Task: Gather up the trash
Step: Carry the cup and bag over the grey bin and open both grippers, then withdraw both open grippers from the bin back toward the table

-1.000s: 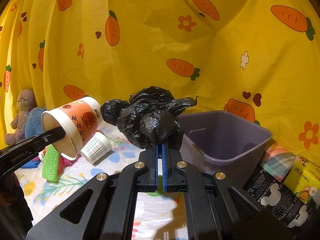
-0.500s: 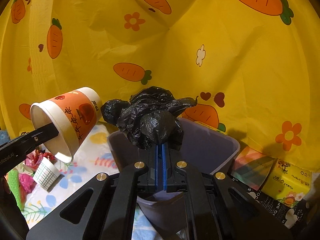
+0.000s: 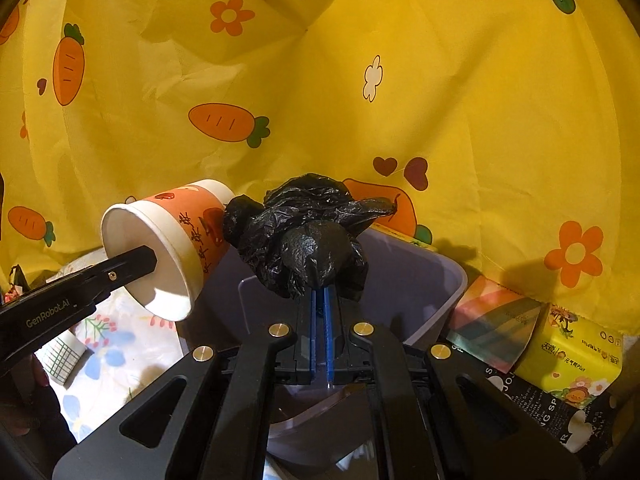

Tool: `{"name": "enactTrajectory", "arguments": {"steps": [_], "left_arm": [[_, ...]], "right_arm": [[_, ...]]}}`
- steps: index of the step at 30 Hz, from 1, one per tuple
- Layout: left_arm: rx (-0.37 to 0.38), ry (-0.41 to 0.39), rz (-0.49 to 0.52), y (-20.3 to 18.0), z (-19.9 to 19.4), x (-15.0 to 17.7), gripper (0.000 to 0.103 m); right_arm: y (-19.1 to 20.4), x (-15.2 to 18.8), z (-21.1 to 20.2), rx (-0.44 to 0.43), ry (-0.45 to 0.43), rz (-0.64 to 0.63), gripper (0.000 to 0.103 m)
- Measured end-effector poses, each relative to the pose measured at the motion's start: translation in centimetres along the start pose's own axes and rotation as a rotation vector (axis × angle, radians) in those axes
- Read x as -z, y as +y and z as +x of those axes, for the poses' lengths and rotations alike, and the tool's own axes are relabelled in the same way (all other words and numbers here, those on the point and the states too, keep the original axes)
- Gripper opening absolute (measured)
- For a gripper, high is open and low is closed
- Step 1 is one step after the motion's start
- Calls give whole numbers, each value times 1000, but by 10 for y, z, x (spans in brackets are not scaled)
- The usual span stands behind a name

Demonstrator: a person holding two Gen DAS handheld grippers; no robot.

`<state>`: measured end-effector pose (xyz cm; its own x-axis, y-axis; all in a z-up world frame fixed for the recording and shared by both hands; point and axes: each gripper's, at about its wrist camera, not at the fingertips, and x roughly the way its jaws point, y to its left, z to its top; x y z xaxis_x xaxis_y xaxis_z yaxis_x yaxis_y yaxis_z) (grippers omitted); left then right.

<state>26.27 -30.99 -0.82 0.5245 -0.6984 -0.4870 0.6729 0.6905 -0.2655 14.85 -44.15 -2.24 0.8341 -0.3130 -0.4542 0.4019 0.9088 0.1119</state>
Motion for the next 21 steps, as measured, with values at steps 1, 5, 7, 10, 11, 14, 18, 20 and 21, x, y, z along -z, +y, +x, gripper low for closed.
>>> {"name": "enactTrajectory", "arguments": {"steps": [1, 5, 7, 10, 11, 14, 18, 20, 21], "left_arm": [[3, 6, 0, 0, 3, 0, 2], [11, 23, -9, 1, 10, 2, 2], [22, 31, -25, 2, 12, 2, 2], [29, 39, -36, 4, 15, 3, 2], [30, 42, -40, 4, 16, 3, 2], [36, 52, -42, 4, 19, 4, 2], [38, 55, -50, 4, 19, 5, 36], [1, 15, -60, 7, 10, 6, 76], [-25, -14, -68, 9, 4, 7, 89]], "right_arm": [[0, 1, 2, 1, 6, -1, 4], [-1, 3, 7, -1, 20, 0, 4], [-1, 4, 8, -1, 22, 4, 4], [-3, 4, 10, -5, 24, 7, 5], [-2, 4, 10, -5, 23, 4, 5], [-3, 6, 12, -3, 26, -1, 5], [-8, 8, 12, 7, 28, 6, 19], [-10, 8, 10, 11, 22, 11, 32], [-11, 9, 9, 15, 17, 11, 39]]}}
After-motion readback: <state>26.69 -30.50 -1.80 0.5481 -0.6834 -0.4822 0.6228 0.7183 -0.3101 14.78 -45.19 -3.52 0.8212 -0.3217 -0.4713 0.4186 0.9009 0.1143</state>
